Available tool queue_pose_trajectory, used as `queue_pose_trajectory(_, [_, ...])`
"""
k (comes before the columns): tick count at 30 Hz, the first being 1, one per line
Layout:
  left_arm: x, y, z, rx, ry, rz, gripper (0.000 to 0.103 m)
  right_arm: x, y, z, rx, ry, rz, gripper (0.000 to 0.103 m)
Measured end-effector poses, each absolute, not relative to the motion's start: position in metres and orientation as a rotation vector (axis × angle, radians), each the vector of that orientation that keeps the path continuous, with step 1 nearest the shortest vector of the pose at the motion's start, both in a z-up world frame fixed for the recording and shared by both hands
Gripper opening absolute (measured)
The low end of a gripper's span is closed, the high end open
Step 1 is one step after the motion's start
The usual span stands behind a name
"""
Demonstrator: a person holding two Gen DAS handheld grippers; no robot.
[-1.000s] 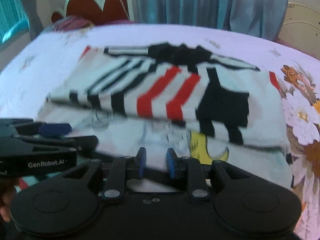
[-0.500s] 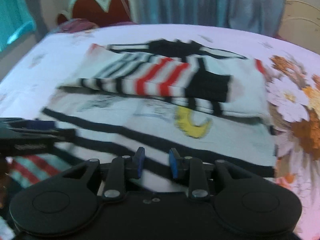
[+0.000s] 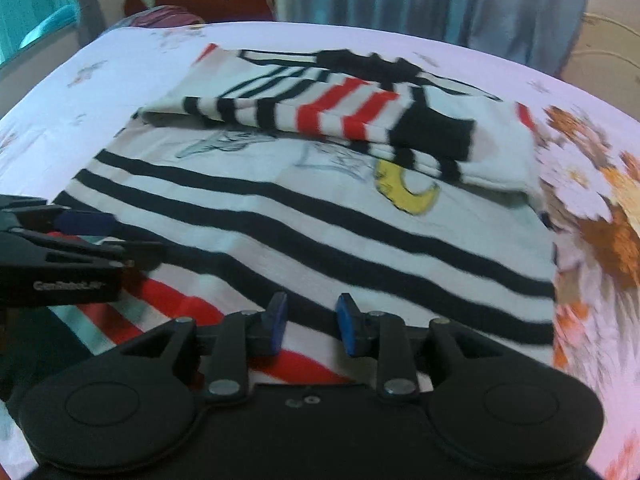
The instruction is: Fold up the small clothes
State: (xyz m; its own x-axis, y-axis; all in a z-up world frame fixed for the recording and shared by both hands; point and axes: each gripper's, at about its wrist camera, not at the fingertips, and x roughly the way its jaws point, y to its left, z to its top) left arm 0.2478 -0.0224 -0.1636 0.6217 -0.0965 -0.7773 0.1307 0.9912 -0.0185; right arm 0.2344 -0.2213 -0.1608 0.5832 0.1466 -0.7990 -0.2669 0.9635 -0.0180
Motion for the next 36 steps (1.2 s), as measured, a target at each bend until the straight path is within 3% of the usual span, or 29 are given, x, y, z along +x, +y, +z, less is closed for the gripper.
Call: queue_pose_trajectory(36, [0.160,0.027,-0.157,0.048,0.919,-0.245,0.065,0.127,-0.193,-0.151,-0.063,0.915,0.059,0.033])
